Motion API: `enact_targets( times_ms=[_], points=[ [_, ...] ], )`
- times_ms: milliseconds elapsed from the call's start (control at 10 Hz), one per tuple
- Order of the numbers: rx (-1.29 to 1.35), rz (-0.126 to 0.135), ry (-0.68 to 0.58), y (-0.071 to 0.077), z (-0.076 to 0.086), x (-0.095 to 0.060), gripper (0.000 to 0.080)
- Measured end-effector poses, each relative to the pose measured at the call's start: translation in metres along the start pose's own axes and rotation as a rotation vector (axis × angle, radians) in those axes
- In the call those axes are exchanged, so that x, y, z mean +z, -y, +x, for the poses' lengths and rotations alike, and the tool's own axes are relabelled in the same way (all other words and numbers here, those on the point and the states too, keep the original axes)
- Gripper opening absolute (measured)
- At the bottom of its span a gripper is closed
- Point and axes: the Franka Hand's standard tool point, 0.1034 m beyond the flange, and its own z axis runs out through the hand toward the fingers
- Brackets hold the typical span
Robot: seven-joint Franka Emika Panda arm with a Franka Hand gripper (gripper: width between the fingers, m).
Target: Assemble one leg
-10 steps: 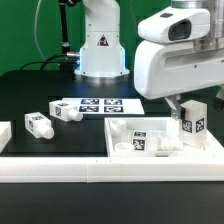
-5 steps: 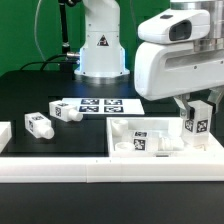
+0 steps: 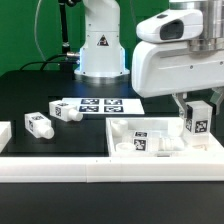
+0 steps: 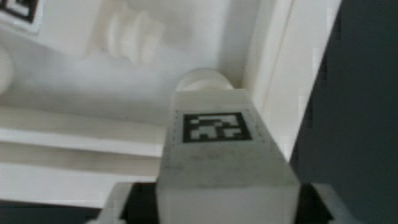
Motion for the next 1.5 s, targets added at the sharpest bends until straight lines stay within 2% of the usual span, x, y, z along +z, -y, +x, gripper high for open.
enact_targets(
  times_ms=[200,1000,1300,1400,1500],
  points=[
    [0.257,0.003,-0.031,-0.0015,-0.0030,0.0000,0.0288],
    [1.102,0.012,-0.025,-0.0020,-0.0049,0.0013,0.0288],
    [1.146,0.009,-0.014,-0.0012,-0.0050,0.0013,0.0288],
    [1.118,0.008,-0.013,-0.0009,-0.0051,0.0014,0.0374],
    [1.078,0.008,-0.014,-0.0009,-0.0051,0.0014,0.0512]
  ],
)
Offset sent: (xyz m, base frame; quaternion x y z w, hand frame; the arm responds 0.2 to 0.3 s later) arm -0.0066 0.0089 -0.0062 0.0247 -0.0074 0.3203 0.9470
